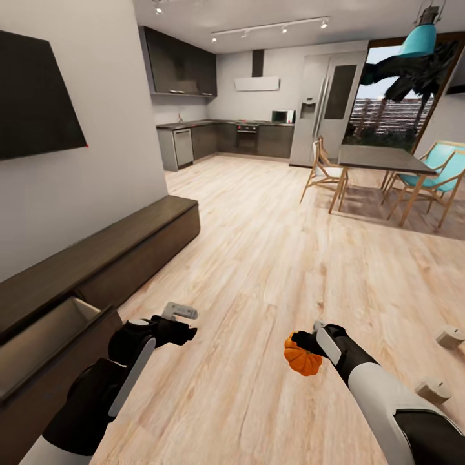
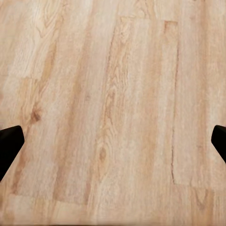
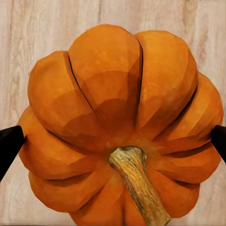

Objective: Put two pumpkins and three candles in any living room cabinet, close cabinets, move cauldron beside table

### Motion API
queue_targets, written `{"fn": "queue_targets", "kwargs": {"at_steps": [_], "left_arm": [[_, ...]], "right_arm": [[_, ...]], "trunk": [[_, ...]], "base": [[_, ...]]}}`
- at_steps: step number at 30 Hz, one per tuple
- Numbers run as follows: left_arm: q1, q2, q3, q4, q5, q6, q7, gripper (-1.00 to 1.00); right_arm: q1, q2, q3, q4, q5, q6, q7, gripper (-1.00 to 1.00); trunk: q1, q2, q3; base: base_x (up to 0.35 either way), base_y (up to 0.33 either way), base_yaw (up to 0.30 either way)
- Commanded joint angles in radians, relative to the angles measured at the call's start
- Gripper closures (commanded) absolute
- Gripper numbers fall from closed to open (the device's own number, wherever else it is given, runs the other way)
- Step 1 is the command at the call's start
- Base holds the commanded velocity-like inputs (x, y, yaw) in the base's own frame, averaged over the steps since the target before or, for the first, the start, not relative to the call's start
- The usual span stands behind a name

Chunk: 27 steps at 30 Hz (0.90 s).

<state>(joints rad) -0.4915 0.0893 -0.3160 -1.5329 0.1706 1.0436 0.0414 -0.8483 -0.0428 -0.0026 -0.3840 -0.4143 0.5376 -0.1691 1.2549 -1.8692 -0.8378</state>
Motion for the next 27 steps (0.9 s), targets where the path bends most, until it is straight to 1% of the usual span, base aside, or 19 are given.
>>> {"fn": "queue_targets", "kwargs": {"at_steps": [1, 4, 7, 27], "left_arm": [[-0.001, 0.001, -0.002, -0.001, 0.005, 0.004, 0.004, -1.0], [-0.001, 0.001, -0.004, -0.001, 0.006, 0.004, 0.004, -1.0], [-0.001, 0.001, -0.005, -0.001, 0.006, 0.004, 0.005, -1.0], [-0.001, 0.001, -0.005, 0.004, 0.005, 0.004, 0.004, -1.0]], "right_arm": [[0.0, 0.0, 0.0, -0.003, -0.012, 0.004, -0.006, 1.0], [0.0, 0.0, 0.0, -0.003, -0.012, 0.004, -0.006, 1.0], [0.0, 0.0, 0.0, -0.003, -0.012, 0.004, -0.006, 1.0], [0.0, 0.001, 0.001, -0.002, -0.011, 0.004, -0.006, 1.0]], "trunk": [[0.0, 0.0, 0.0], [0.0, 0.0, 0.001], [0.0, 0.0, 0.002], [0.0, 0.0, 0.011]], "base": [[-0.006, -0.004, 0.274], [-0.003, -0.082, 0.275], [-0.001, -0.218, 0.276], [0.0, -0.27, 0.277]]}}
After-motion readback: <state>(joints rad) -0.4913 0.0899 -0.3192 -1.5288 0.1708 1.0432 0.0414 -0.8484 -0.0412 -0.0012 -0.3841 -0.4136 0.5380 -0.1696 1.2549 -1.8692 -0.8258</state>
